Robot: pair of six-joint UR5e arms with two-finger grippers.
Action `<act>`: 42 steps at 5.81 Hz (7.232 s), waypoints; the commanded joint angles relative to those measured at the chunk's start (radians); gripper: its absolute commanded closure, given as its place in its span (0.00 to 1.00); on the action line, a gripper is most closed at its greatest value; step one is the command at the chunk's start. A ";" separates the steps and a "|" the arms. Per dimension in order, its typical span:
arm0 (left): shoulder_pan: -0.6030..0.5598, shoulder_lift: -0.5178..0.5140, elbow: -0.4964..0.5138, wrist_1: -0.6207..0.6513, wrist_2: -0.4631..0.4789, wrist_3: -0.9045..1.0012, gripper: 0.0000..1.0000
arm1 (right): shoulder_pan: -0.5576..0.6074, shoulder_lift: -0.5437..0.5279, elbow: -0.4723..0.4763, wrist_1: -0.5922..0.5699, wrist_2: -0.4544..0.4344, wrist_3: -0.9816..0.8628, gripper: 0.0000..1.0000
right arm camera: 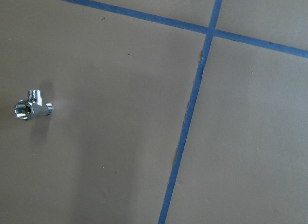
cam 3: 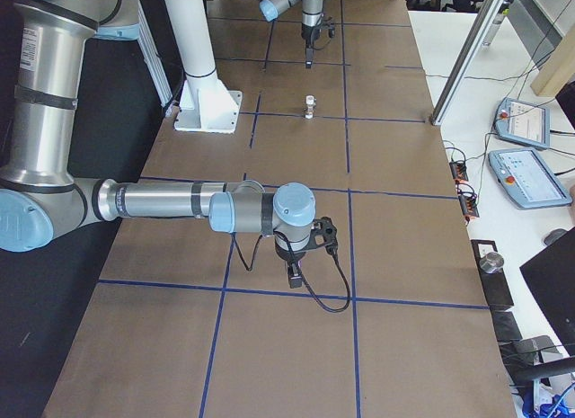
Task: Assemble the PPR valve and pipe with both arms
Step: 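Set the valve upright, open the left gripper and withdraw, then lower the right gripper onto the chrome tee fitting and grasp it, then carry the chrome fitting with the right gripper above the valve, then lower the chrome fitting onto the valve top and press it on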
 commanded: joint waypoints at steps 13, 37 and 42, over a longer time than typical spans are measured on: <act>-0.871 0.480 0.301 -0.044 -0.323 1.182 0.00 | -0.568 0.079 -0.107 0.636 -0.250 0.963 0.01; -0.872 0.514 0.288 -0.049 -0.326 1.054 0.00 | -1.002 1.139 -0.167 -0.308 -0.529 1.984 1.00; -0.872 0.514 0.287 -0.049 -0.326 1.054 0.00 | -1.030 1.194 -0.251 -0.301 -0.568 1.984 1.00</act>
